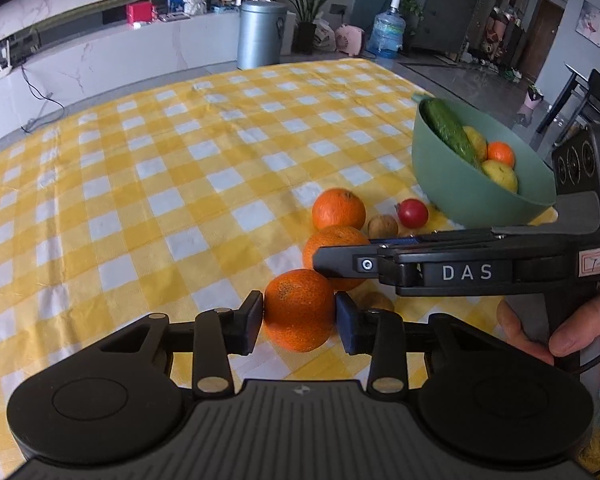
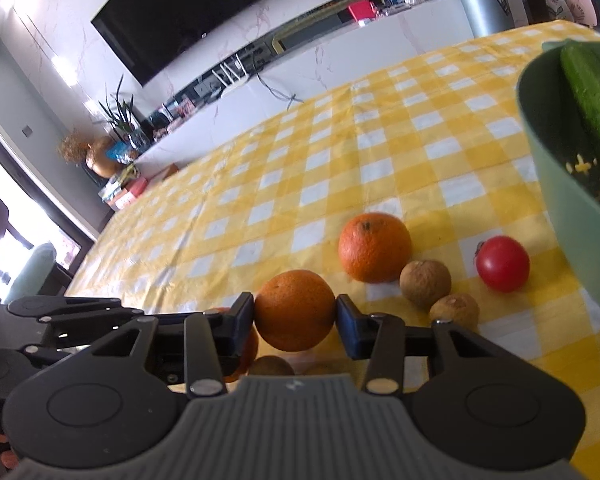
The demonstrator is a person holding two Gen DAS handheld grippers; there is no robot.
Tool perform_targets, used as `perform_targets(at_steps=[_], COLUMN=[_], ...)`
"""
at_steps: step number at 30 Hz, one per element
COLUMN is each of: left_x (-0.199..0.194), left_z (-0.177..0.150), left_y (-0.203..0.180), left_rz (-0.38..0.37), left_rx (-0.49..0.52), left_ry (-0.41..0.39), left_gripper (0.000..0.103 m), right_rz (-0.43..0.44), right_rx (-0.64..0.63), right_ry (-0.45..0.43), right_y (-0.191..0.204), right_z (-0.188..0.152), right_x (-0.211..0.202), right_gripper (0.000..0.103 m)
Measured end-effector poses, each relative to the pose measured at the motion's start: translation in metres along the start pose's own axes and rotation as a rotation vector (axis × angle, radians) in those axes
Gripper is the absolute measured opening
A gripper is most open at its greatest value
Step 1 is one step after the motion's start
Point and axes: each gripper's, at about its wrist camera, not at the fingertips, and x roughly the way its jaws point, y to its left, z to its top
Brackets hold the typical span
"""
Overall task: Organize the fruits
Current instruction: 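Grasp an orange with the left tool while the right tool grasps another orange, then carry both oranges into the green colander and open both tools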
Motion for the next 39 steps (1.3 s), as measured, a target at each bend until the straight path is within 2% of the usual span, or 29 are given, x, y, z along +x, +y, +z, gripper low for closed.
perform_targets(at_steps=[7, 13, 20, 26, 29, 32, 37, 39], left_x=[-0.033, -0.058, -0.064, -0.038, -0.019, 0.001, 0.032, 0.042], left_z=[0.015, 0.029, 0.046, 0.070, 0.082, 0.093, 0.108, 0.113], left_y=[-0.010, -0.039, -0.080, -0.112, -0.128, -0.141, -0.158, -0.158], left_rz=[0.086, 0.093, 0.014, -0.088, -0.133, -0.167, -0.176, -0.181], left_rx=[-0.103, -0.200, -0.237, -0.231, -0.221, -0.215, -0.193, -0.217], left_ry=[-0.050, -0.120, -0.176, -0.134, -0.100, -0.058, 0.020, 0.049], left_gripper=[0.043, 0.043, 0.043, 0.043, 0.043, 0.043, 0.043, 0.043], right_rz=[0.038, 0.030, -0.010, -0.079, -0.129, -0.171, -0.209, -0.230], right_rx=[0.015, -0.009, -0.011, -0.006, -0.015, -0.018, -0.052, -0.095], right_ry=[-0.084, -0.132, -0.170, -0.162, -0.134, -0.055, 0.075, 0.127], right_y=[0.002, 0.005, -0.019, -0.060, -0.081, -0.101, -0.123, -0.125], right_z=[0.007, 0.012, 0.014, 0.029, 0.041, 0.055, 0.074, 0.081], right_x=[-0.037, -0.087, -0.147, -0.193, -0.205, -0.208, -0.194, -0.185], right_gripper=[0.042, 0.042, 0.042, 0.042, 0.042, 0.042, 0.042, 0.042])
